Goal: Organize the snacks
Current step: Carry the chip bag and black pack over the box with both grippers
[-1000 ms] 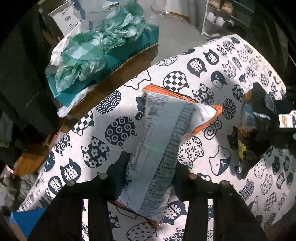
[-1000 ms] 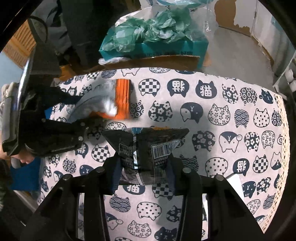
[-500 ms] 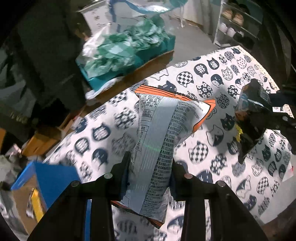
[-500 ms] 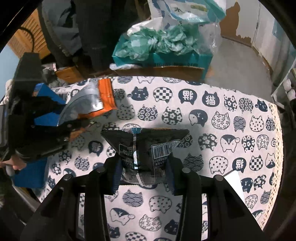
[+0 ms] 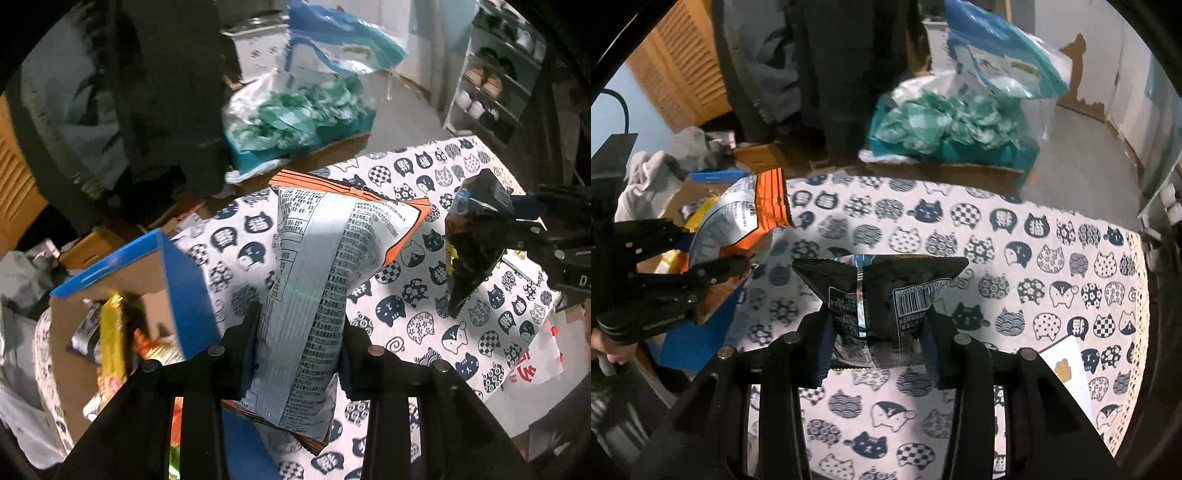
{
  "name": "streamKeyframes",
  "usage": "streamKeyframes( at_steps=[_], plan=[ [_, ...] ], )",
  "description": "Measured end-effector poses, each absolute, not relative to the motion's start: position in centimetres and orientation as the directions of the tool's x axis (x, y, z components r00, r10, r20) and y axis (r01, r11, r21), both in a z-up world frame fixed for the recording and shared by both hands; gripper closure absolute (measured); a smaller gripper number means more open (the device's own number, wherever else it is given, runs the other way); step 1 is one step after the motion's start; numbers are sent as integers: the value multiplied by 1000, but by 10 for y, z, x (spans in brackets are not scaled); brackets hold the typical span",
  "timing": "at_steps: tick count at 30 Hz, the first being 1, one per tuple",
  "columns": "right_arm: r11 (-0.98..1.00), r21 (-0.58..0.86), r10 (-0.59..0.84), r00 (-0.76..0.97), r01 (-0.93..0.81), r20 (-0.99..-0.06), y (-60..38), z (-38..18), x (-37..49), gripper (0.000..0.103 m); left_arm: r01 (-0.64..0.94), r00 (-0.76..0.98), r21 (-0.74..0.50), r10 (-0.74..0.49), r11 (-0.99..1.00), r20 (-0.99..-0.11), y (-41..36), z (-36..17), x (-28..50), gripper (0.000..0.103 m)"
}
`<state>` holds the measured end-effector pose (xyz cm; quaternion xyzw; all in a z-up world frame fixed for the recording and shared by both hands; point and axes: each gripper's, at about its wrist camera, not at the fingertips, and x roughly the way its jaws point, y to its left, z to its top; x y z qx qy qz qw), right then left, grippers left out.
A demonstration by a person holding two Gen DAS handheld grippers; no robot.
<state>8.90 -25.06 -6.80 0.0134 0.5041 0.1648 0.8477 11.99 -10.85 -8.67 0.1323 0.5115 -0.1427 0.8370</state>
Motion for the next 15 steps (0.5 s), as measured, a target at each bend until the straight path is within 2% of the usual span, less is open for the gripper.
streamKeyframes(
  at_steps=[15],
  plan=[
    [917, 193, 346, 456, -350, -820, -202, -33, 64, 64, 247, 532, 65, -79, 967, -843, -38, -55, 71, 67]
  ],
)
